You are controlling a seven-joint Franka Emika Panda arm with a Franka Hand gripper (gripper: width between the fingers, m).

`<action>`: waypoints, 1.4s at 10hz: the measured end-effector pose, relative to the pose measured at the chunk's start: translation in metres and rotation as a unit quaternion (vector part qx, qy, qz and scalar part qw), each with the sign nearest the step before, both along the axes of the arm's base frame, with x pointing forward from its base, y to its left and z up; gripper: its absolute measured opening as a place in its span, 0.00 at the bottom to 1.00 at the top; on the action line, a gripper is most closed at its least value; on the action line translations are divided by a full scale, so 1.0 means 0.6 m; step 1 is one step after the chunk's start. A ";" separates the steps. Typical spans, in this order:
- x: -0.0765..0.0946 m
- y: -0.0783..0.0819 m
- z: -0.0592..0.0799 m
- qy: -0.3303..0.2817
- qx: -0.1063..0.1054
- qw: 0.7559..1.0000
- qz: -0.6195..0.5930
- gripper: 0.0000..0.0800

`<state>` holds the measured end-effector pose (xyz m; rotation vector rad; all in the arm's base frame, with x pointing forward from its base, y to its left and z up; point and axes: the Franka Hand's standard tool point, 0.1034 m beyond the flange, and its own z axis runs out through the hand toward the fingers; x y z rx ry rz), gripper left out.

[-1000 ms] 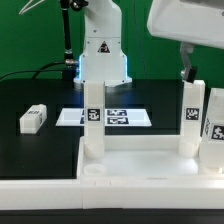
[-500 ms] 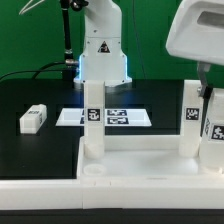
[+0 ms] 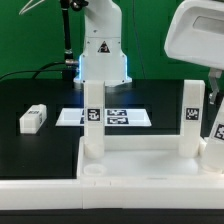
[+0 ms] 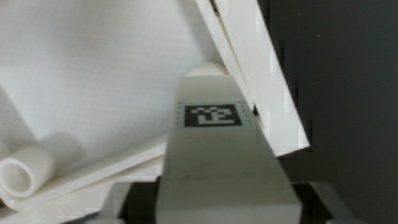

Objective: Assemble desk

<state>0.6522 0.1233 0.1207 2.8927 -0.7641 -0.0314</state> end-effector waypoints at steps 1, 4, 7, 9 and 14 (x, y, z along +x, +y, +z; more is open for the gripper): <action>0.000 0.000 0.000 -0.005 -0.002 0.999 -0.035 0.36; 0.001 -0.003 -0.002 -0.021 -0.007 0.992 -0.121 0.36; -0.001 -0.032 -0.002 -0.088 0.031 0.955 -0.282 0.36; -0.008 -0.035 -0.002 -0.101 0.056 0.914 -0.390 0.36; -0.015 -0.006 -0.004 -0.119 0.077 0.811 -0.568 0.36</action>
Offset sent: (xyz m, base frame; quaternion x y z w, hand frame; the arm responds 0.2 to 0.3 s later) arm 0.0000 0.0000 0.0000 0.0000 0.0000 0.1296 0.9916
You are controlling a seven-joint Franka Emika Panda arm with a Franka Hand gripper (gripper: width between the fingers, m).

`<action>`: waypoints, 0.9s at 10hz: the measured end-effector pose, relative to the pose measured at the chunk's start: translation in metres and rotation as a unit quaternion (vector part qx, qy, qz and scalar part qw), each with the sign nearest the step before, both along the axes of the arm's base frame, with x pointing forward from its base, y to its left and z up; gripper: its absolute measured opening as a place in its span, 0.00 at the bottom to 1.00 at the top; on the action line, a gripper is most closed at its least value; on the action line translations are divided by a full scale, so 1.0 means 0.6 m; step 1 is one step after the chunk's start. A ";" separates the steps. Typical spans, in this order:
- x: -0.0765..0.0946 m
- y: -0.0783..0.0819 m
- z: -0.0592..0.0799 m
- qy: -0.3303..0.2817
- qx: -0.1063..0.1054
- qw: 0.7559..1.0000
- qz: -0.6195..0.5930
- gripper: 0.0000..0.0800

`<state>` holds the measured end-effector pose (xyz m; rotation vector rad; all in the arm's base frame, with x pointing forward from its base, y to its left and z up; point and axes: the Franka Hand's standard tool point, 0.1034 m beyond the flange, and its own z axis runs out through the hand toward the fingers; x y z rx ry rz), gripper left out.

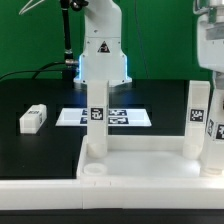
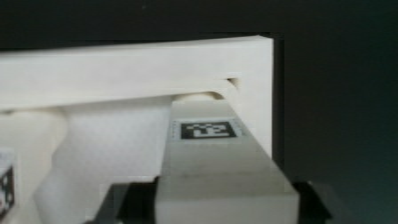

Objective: Assemble desk

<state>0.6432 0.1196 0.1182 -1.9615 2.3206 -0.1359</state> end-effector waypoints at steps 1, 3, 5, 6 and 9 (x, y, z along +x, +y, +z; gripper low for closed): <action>0.001 0.002 0.000 0.000 0.003 1.000 -0.015 0.36; 0.001 0.002 -0.001 0.000 0.004 1.000 -0.024 0.49; 0.000 0.001 -0.002 0.001 0.000 1.000 0.004 0.77; -0.008 0.003 -0.003 0.025 -0.008 0.996 0.081 0.77; -0.013 -0.006 -0.006 0.027 -0.023 0.976 0.215 0.81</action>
Offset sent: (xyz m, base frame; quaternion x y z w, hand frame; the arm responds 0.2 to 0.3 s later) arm 0.0000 0.0000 0.0000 0.0000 0.0000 0.0000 1.0000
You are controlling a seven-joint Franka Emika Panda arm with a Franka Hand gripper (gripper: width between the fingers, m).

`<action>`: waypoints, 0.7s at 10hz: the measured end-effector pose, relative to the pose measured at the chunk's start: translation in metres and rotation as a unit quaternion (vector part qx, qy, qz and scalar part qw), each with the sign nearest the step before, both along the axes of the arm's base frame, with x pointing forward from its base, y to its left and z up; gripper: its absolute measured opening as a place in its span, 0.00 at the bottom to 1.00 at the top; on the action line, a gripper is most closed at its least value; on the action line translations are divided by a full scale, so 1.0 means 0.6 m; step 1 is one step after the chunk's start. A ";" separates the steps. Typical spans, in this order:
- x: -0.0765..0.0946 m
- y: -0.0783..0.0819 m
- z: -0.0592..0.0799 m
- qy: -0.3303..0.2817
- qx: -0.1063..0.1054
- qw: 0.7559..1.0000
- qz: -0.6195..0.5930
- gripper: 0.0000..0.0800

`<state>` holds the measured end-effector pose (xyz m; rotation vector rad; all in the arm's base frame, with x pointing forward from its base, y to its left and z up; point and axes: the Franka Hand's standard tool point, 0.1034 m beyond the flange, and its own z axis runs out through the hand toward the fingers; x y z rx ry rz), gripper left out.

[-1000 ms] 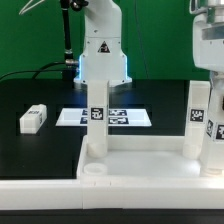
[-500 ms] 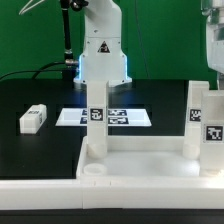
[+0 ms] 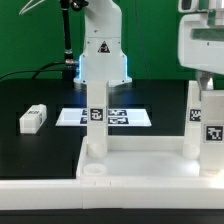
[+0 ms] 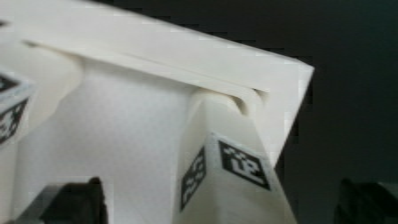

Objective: Assemble desk

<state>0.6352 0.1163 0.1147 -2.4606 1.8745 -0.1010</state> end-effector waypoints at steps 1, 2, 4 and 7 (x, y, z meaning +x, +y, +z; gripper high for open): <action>0.000 -0.001 0.000 0.000 -0.004 0.999 0.047 0.81; 0.000 -0.001 -0.001 0.001 -0.007 0.997 0.082 0.81; 0.000 -0.002 -0.001 0.001 -0.013 0.989 0.150 0.81; 0.021 -0.025 0.000 0.006 -0.032 0.934 0.355 0.81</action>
Offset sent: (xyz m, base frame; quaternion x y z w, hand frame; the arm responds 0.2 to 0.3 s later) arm 0.0000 0.0000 0.0000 0.0000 0.0000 -0.1938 0.9810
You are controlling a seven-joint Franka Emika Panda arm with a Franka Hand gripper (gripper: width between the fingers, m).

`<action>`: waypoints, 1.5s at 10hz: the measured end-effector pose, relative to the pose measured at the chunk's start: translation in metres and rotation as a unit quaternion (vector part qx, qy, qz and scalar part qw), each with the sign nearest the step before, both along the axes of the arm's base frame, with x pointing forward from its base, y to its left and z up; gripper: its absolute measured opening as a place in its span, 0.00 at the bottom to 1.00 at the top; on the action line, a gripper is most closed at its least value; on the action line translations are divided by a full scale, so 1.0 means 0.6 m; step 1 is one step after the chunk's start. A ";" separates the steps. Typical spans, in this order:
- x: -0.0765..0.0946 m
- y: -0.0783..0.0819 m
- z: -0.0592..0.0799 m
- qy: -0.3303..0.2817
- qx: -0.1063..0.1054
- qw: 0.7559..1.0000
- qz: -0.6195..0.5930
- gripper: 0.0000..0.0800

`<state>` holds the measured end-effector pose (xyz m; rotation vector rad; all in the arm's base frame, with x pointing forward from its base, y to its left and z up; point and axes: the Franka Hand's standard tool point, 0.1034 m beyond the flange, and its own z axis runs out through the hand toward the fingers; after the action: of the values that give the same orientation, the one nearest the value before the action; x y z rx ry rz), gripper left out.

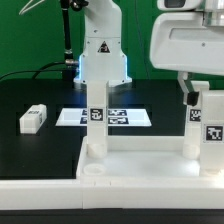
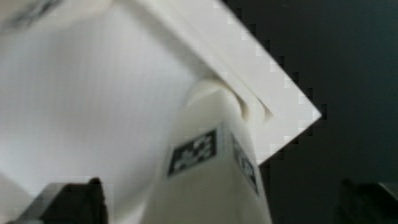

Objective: Assemble desk

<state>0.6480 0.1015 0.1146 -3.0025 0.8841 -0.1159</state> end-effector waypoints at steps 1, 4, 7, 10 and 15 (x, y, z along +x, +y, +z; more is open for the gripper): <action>0.004 -0.005 -0.005 -0.005 -0.006 0.998 0.059 0.81; 0.003 -0.004 -0.006 -0.003 -0.015 0.995 0.095 0.81; 0.003 -0.004 -0.007 -0.004 -0.010 0.999 0.043 0.53; 0.003 -0.004 -0.008 -0.006 0.000 0.997 -0.072 0.36; -0.003 -0.007 -0.013 -0.010 0.031 0.915 -0.403 0.36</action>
Offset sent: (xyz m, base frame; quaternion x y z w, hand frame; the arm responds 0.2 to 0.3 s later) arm 0.0000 0.0000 0.0000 0.0000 0.0000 0.0000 1.0000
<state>0.6464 0.0975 0.1070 -2.3636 1.9995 -0.1135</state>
